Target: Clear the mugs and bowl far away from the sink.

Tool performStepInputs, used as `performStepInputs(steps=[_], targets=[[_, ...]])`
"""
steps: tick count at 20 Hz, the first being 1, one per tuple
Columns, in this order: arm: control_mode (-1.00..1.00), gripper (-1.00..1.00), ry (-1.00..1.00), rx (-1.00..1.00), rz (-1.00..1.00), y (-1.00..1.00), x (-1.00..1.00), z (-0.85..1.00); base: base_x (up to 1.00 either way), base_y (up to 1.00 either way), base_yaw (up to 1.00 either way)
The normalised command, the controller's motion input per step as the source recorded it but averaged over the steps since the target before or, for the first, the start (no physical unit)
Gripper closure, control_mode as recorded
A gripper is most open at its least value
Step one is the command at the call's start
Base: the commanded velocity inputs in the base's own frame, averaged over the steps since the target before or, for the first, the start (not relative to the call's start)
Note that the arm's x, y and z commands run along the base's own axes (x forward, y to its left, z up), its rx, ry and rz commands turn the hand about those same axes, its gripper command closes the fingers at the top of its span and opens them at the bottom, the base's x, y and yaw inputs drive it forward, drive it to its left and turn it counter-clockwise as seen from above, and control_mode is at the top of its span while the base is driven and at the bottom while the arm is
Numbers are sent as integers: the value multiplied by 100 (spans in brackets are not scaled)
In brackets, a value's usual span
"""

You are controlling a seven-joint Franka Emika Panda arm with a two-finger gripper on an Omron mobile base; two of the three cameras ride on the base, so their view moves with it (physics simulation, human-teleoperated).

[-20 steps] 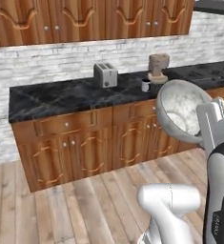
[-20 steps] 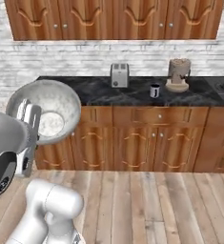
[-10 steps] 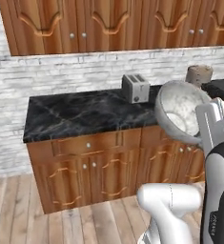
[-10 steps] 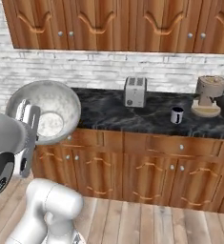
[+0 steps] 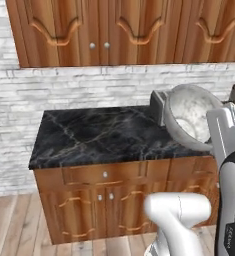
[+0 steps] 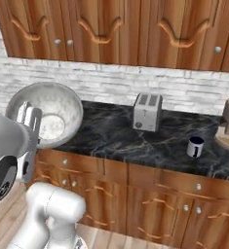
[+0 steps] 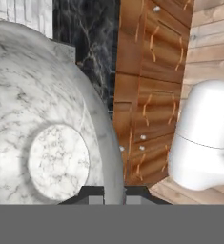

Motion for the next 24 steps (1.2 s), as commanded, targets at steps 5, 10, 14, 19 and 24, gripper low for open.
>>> performStepInputs(steps=[5, 10, 14, 19, 24], targets=[[100, 100, 0, 0, 0, 0, 0, 0, 93, -20, 0], [100, 100, 0, 0, 0, 0, 0, 0, 26, -9, 0], [100, 100, 0, 0, 0, 0, 0, 0, 0, -2, 0], [100, 100, 0, 0, 0, 0, 0, 0, 24, 0, -15], [100, 100, 0, 0, 0, 0, 0, 0, 35, 0, -15]])
